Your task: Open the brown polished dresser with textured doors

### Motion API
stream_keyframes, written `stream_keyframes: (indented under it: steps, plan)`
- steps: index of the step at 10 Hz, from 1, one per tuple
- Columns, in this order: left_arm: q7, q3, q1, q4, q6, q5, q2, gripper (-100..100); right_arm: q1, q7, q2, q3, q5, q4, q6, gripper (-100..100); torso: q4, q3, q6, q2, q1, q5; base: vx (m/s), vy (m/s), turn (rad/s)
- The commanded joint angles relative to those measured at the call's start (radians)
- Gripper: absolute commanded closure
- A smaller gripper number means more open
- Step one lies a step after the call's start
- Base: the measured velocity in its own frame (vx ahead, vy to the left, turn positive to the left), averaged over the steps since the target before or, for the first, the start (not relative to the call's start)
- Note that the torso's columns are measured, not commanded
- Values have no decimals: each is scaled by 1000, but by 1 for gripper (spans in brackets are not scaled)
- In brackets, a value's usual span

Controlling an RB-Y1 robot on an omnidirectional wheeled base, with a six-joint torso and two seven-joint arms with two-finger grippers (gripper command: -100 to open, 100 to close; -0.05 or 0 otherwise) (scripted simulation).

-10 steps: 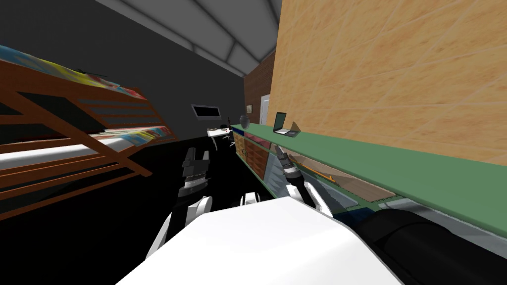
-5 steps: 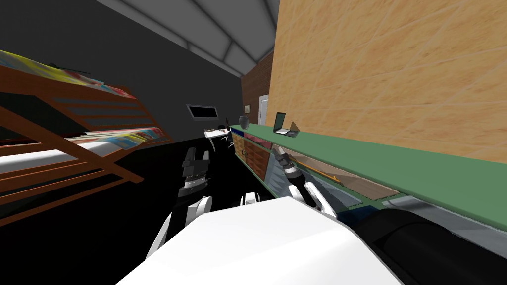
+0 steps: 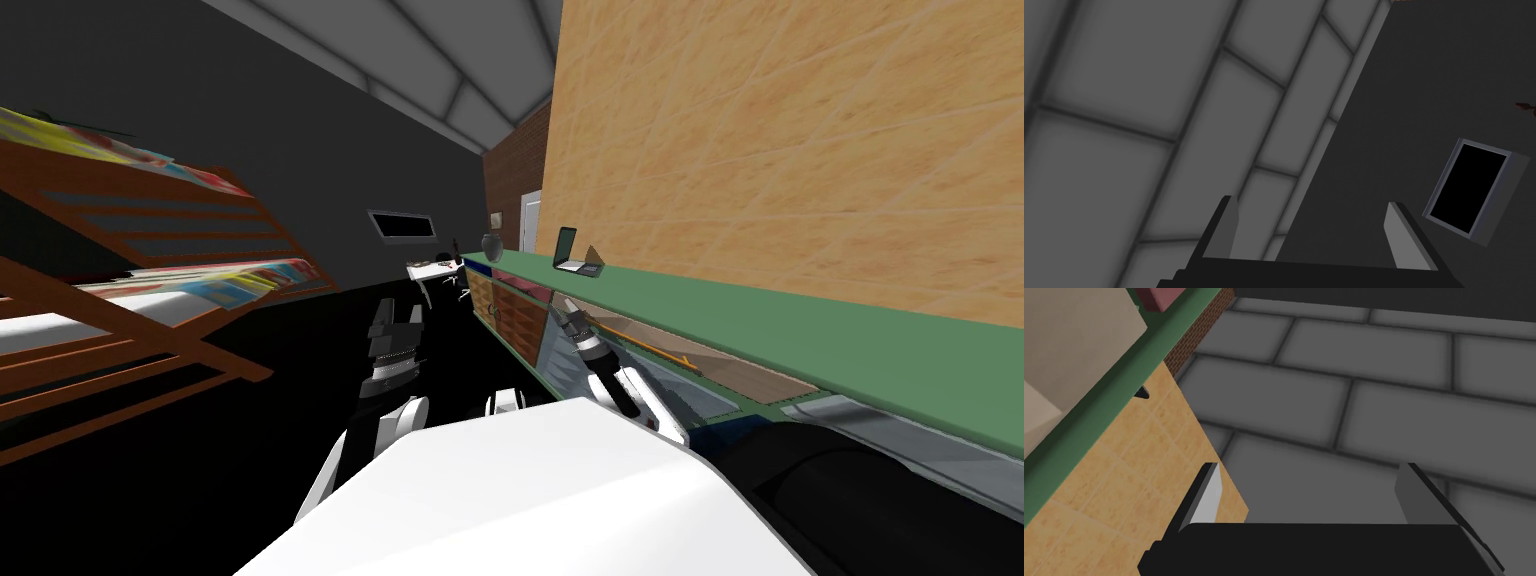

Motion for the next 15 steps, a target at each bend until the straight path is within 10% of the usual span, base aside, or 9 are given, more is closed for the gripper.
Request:
stream_keyframes:
  steps: [1,15]
  plan:
    - [0,0,0,0,0,0,0,0,5,59,-19,-15,72,6,23,-100,0,-1,0,-1,2,1,54,88,-45]
    - [0,0,0,0,0,0,0,0,9,394,-131,-79,436,73,164,-100,0,0,0,0,1,0,59,83,-44]
